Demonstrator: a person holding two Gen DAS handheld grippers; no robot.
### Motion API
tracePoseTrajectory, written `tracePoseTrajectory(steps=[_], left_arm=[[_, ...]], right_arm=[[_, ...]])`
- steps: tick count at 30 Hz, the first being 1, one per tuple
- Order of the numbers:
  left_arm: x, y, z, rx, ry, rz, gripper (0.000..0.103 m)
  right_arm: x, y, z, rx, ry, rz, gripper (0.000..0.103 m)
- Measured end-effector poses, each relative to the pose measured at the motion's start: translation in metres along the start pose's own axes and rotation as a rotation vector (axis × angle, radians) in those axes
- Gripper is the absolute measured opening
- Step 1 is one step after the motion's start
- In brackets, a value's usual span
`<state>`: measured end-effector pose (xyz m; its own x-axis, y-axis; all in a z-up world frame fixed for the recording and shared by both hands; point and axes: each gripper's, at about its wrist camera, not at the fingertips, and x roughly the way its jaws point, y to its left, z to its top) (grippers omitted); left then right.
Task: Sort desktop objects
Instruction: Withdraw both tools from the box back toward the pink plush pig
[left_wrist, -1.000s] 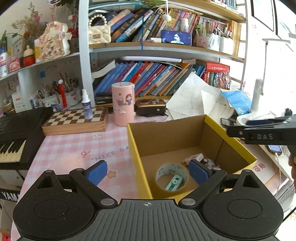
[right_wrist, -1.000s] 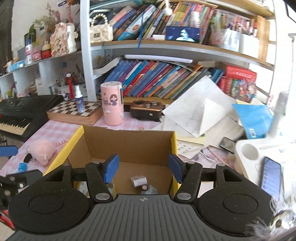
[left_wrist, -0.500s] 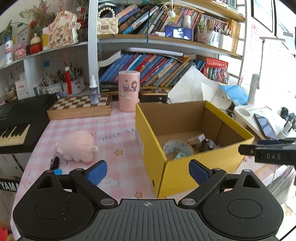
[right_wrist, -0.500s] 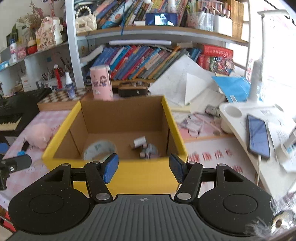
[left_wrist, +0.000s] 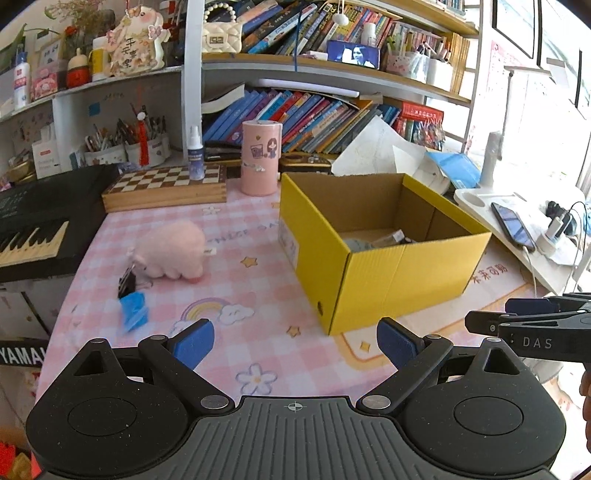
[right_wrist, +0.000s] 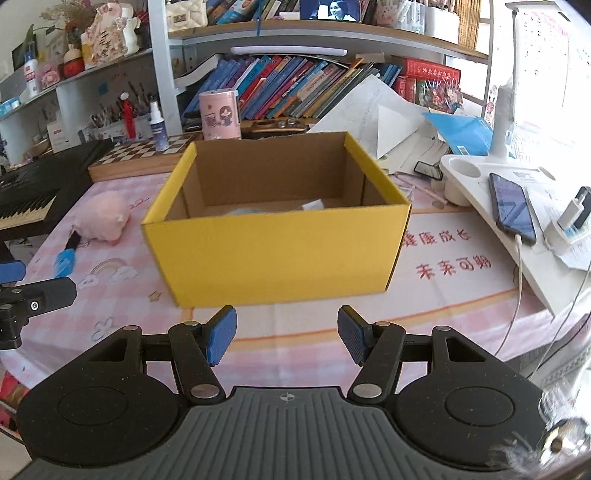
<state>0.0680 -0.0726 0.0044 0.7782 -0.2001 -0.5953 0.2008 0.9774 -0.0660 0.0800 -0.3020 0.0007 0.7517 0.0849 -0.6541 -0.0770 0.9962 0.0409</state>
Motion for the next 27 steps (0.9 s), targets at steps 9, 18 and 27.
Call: tracePoseTrajectory(steps=[9, 18, 27], left_arm=[[-0.027, 0.026, -0.026, -0.020, 0.022, 0.017, 0.097], [-0.045, 0.051, -0.046, -0.045, 0.054, 0.036, 0.098], [-0.056, 0.065, -0.056, -0.042, 0.066, 0.044, 0.100]], right_arm=[[-0.015, 0.038, -0.023, -0.005, 0.013, 0.017, 0.058], [-0.017, 0.078, -0.044, -0.027, 0.071, 0.089, 0.058], [-0.024, 0.106, -0.057, -0.060, 0.084, 0.139, 0.060]])
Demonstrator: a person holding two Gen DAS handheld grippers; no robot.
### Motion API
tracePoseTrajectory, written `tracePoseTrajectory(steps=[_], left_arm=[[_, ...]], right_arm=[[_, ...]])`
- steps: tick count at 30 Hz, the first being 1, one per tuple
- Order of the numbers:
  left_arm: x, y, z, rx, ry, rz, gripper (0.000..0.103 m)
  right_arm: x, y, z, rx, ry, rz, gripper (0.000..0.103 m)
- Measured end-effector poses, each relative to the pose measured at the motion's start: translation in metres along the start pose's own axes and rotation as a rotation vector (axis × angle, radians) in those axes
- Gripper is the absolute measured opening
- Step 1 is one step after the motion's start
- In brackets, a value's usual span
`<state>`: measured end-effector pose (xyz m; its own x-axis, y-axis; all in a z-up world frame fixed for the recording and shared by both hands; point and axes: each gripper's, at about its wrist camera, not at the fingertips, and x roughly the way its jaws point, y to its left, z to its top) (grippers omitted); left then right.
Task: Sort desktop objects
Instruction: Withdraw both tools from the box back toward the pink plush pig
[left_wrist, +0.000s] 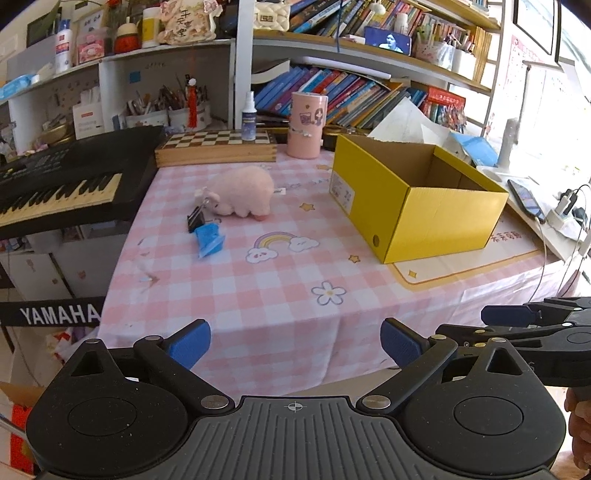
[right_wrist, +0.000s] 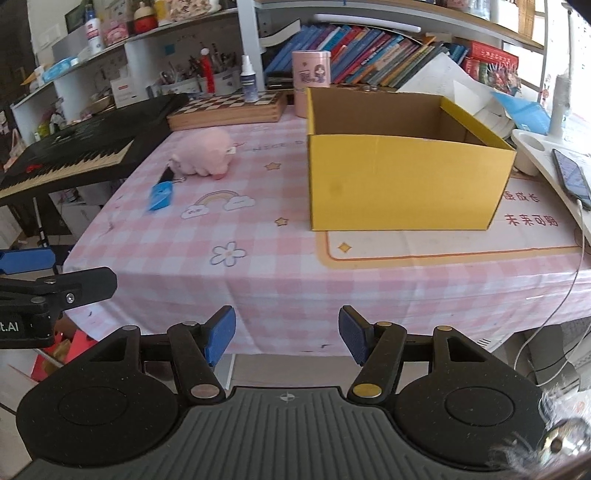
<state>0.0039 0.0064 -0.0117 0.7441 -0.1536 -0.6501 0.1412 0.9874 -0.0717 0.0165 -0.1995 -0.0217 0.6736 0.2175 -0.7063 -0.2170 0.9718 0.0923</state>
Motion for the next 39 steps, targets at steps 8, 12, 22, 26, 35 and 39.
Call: tracePoseTrajectory(steps=[8, 12, 22, 26, 35, 39], left_arm=[[-0.004, 0.017, -0.003, -0.011, -0.003, 0.026, 0.100], [-0.007, 0.025, -0.003, -0.016, -0.012, 0.038, 0.100], [-0.011, 0.047, -0.001, -0.052, -0.026, 0.067, 0.100], [-0.009, 0.050, 0.000, -0.056, -0.027, 0.068, 0.100], [0.007, 0.062, 0.010, -0.074, -0.019, 0.088, 0.100], [0.022, 0.069, 0.017, -0.102, -0.008, 0.096, 0.100]], right_arm=[[0.004, 0.020, 0.000, -0.026, -0.002, 0.025, 0.062], [0.006, 0.030, 0.003, -0.042, -0.006, 0.037, 0.063], [0.015, 0.055, 0.013, -0.097, -0.011, 0.068, 0.063], [0.019, 0.060, 0.017, -0.114, -0.017, 0.071, 0.063], [0.042, 0.064, 0.036, -0.125, -0.023, 0.080, 0.063], [0.056, 0.065, 0.049, -0.145, -0.017, 0.091, 0.063]])
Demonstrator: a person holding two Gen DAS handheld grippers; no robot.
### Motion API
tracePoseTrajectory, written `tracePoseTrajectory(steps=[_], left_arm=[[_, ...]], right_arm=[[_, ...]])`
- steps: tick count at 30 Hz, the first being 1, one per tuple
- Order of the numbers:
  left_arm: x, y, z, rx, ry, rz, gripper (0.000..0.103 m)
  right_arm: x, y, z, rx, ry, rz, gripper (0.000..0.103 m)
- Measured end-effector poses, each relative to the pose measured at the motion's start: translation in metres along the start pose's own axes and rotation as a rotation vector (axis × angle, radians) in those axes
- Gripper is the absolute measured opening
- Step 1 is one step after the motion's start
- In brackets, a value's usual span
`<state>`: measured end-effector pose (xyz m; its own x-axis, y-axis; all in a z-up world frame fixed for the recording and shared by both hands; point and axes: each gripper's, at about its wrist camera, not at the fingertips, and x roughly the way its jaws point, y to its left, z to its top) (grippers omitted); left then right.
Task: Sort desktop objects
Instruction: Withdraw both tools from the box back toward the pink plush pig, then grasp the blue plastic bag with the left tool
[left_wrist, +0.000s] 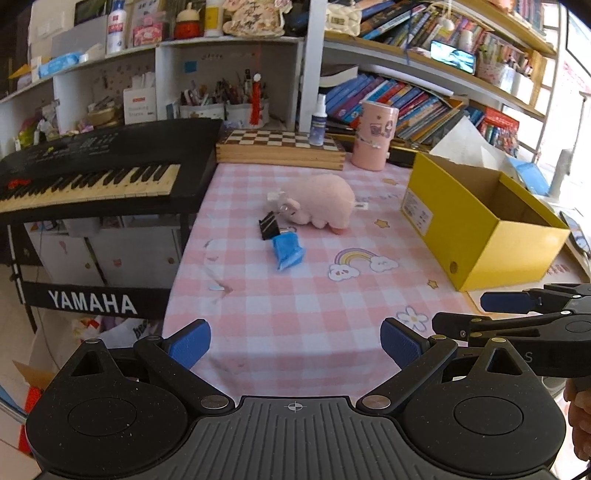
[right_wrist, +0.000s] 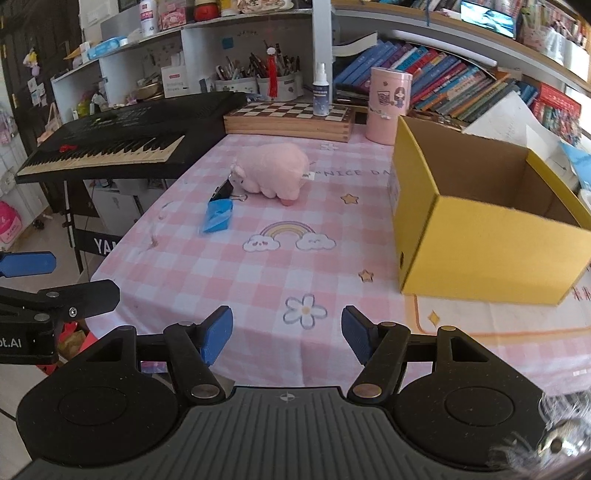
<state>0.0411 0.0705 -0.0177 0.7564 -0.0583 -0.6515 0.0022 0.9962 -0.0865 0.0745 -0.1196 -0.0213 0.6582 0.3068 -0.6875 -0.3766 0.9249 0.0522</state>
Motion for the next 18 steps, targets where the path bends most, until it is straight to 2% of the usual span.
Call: tracePoseTrajectory(steps=[18], left_arm=[[0.085, -0.007, 0.052, -0.063, 0.016, 0.027, 0.095]], right_arm=[[0.073, -0.033, 0.081, -0.046, -0.002, 0.060, 0.066]])
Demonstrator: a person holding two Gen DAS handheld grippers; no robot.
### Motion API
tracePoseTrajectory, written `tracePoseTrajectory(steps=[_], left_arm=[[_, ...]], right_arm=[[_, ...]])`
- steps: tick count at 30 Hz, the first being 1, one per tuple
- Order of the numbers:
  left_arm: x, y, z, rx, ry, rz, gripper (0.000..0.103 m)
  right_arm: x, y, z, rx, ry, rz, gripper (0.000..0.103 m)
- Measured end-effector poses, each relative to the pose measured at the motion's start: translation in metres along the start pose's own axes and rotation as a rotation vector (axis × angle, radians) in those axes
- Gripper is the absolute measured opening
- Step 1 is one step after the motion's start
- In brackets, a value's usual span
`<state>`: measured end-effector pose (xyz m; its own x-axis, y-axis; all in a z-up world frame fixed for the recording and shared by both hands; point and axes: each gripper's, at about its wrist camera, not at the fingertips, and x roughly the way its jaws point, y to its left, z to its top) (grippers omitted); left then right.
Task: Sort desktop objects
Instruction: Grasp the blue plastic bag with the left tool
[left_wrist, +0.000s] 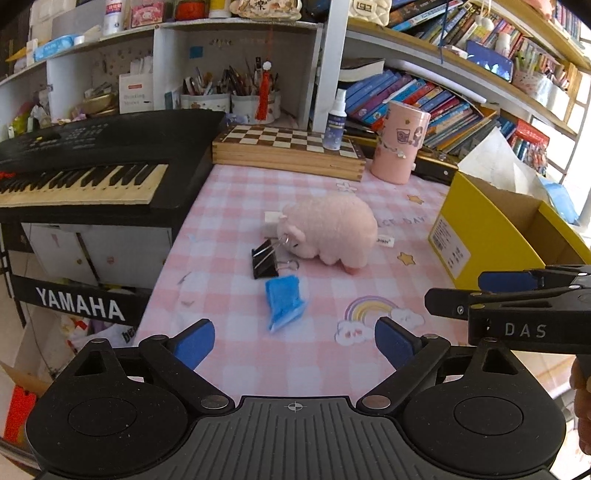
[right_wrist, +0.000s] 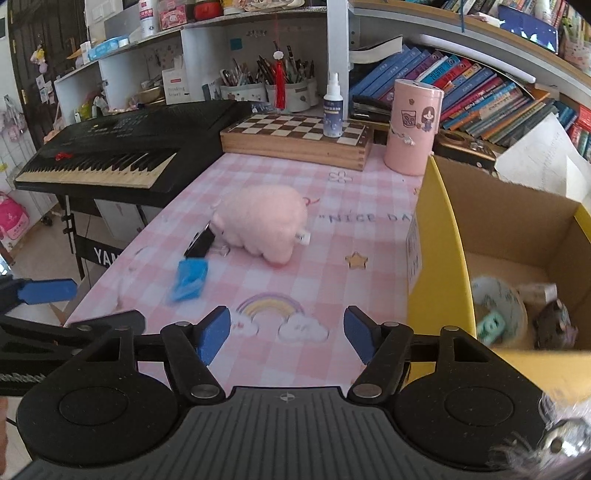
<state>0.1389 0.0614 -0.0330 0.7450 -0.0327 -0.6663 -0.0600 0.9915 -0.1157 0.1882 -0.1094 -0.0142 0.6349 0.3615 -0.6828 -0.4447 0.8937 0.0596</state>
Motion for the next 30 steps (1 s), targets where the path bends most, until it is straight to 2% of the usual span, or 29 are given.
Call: tracePoseTrajectory(steps=[13, 19, 23, 26, 30], left_arm=[[0.055, -0.003, 0.014, -0.042, 0.042, 0.034, 0.083], [0.079, -0.002, 0.014, -0.037, 0.078, 0.062, 0.067], [0.091, 0.000, 0.011, -0.030, 0.099, 0.080, 0.048], [0.092, 0.000, 0.010, -0.001, 0.085, 0.079, 0.036], [0.085, 0.005, 0.013, -0.024, 0.067, 0.058, 0.034]], right_arm=[[0.030, -0.020, 0.037, -0.029, -0.002, 0.018, 0.070], [0.037, -0.026, 0.050, -0.035, -0.003, 0.019, 0.071], [0.042, -0.027, 0.056, -0.042, 0.001, 0.019, 0.071], [0.046, -0.026, 0.060, -0.046, 0.005, 0.025, 0.071], [0.052, -0.023, 0.068, -0.054, 0.006, 0.036, 0.074]])
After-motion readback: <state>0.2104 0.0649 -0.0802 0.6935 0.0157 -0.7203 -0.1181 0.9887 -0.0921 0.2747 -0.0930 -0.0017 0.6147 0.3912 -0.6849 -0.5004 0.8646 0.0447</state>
